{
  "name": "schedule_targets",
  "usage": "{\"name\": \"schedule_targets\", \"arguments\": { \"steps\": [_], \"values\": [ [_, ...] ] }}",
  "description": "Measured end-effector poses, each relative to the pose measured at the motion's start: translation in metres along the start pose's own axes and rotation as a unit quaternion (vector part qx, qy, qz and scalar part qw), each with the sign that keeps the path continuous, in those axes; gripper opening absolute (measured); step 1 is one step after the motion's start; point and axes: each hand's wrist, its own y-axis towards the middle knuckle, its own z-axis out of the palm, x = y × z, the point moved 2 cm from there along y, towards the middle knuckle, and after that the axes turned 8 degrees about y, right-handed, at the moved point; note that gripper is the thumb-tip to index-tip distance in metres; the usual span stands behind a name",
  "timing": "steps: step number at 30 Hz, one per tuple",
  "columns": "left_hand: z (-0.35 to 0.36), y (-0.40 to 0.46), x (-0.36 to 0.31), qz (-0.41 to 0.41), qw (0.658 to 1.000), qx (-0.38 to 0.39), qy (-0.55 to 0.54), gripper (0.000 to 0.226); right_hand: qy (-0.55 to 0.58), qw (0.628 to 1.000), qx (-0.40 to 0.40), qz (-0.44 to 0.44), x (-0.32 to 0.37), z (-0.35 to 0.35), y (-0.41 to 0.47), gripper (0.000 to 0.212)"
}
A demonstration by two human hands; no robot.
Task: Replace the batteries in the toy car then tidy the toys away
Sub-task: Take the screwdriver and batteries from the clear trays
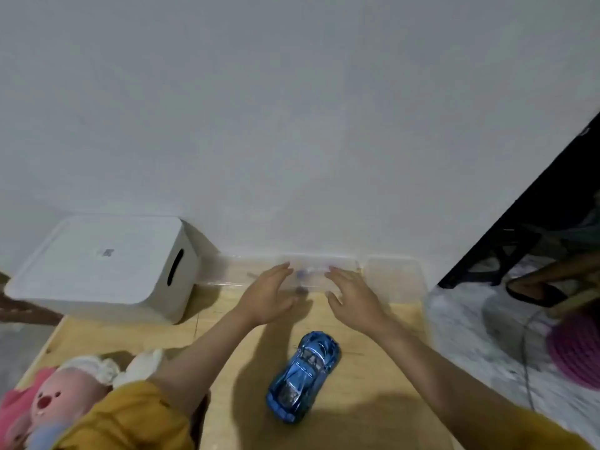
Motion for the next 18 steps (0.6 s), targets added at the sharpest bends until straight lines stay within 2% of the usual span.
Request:
{"name": "schedule_targets", "arguments": {
  "steps": [7, 14, 18],
  "values": [
    [0.015, 0.028, 0.007, 0.009, 1.0, 0.001, 0.004, 0.055, -0.104, 0.994, 0.029, -0.003, -0.016, 0.013, 0.026, 0.046],
    [0.022, 0.037, 0.013, 0.034, 0.997, -0.038, 0.059, 0.048, -0.177, 0.983, -0.025, -0.05, -0.027, 0.021, 0.03, 0.043],
    [0.022, 0.038, 0.008, 0.049, 0.993, -0.051, 0.091, 0.046, -0.224, 0.972, -0.019, -0.065, -0.028, 0.023, 0.034, 0.044]
  ]
}}
